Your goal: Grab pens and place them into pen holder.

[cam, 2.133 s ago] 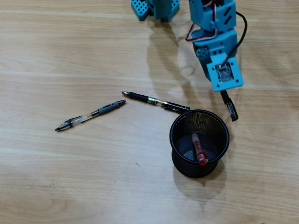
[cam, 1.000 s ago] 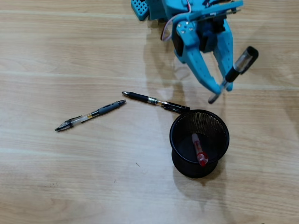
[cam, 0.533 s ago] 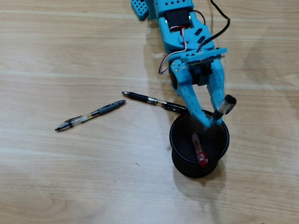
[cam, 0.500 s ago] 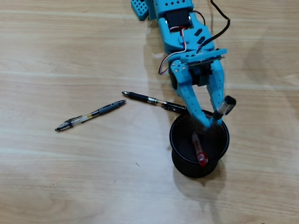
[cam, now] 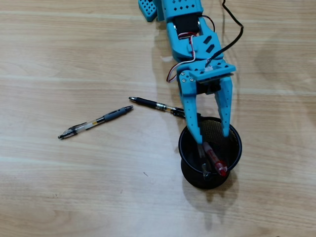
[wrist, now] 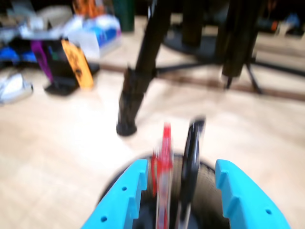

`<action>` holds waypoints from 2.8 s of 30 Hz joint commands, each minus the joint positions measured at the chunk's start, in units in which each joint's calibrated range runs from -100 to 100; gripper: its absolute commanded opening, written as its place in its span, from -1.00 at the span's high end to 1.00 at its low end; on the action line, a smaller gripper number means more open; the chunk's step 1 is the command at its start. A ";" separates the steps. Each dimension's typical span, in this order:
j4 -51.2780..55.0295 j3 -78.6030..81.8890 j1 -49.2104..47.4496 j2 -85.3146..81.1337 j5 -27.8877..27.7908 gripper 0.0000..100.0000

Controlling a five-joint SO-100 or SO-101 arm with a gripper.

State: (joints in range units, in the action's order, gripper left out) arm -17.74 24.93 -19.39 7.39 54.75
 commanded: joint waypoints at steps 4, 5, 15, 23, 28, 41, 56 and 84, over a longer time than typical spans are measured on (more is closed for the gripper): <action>24.89 0.04 2.24 -12.87 -3.33 0.65; 28.90 -0.14 2.61 -14.48 -4.07 0.65; 65.71 -3.58 7.55 -27.56 -17.00 0.84; 85.03 -13.53 10.75 -28.33 -28.62 0.95; 90.31 -15.25 13.03 -28.16 -31.61 0.96; 93.32 -27.38 18.80 -7.35 -40.30 0.96; 93.14 -30.63 17.97 11.33 -43.70 0.95; 81.29 -15.70 13.58 12.18 -40.35 0.66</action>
State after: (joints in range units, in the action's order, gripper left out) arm 67.54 7.36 -4.62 19.80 13.86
